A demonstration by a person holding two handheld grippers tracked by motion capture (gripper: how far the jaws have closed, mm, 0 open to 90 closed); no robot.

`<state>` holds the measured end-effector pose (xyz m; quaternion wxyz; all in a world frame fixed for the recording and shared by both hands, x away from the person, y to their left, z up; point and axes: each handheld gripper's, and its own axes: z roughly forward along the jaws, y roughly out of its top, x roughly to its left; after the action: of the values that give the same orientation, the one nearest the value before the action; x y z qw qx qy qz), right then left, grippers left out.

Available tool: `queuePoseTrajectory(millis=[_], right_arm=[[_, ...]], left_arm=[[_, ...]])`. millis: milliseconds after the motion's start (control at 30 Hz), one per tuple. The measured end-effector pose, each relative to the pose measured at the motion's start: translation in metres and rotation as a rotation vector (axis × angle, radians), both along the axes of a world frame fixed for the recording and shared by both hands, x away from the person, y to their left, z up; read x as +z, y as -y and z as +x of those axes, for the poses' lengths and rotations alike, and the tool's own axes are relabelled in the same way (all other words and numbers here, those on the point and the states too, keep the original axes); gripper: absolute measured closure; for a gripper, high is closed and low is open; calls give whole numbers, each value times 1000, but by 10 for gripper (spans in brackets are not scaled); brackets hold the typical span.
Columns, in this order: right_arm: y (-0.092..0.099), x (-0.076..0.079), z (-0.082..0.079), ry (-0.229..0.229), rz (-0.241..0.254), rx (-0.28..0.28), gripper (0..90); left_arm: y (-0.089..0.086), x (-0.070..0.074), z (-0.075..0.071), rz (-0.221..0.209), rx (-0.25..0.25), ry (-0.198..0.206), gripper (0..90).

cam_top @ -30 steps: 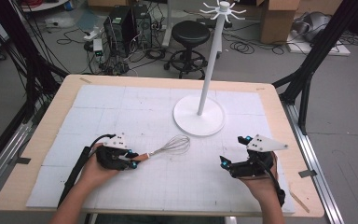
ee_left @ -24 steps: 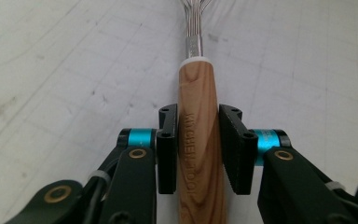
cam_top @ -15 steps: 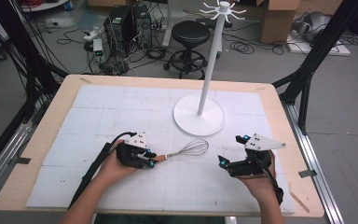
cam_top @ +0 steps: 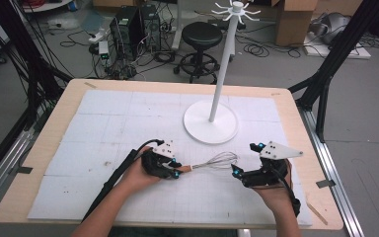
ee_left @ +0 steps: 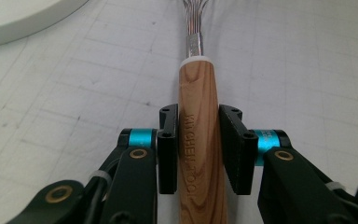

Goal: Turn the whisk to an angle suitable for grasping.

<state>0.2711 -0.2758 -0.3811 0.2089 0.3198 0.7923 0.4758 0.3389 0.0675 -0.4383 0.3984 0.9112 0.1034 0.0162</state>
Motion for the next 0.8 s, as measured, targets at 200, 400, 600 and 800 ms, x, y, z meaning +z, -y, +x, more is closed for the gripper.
queuePoseTrajectory(millis=[200,400,600,800], right_arm=[[1,0,0,-1,2,-1,30],[1,1,0,3,2,-3,30],[0,0,0,-2,2,-5,30],[-1,-1,1,-5,-2,0,30]], left_arm=[[13,1,2,23,-18,10,695],[26,-1,5,14,-39,5,691],[32,-1,5,16,-44,10,691],[34,-1,4,20,-52,19,683]])
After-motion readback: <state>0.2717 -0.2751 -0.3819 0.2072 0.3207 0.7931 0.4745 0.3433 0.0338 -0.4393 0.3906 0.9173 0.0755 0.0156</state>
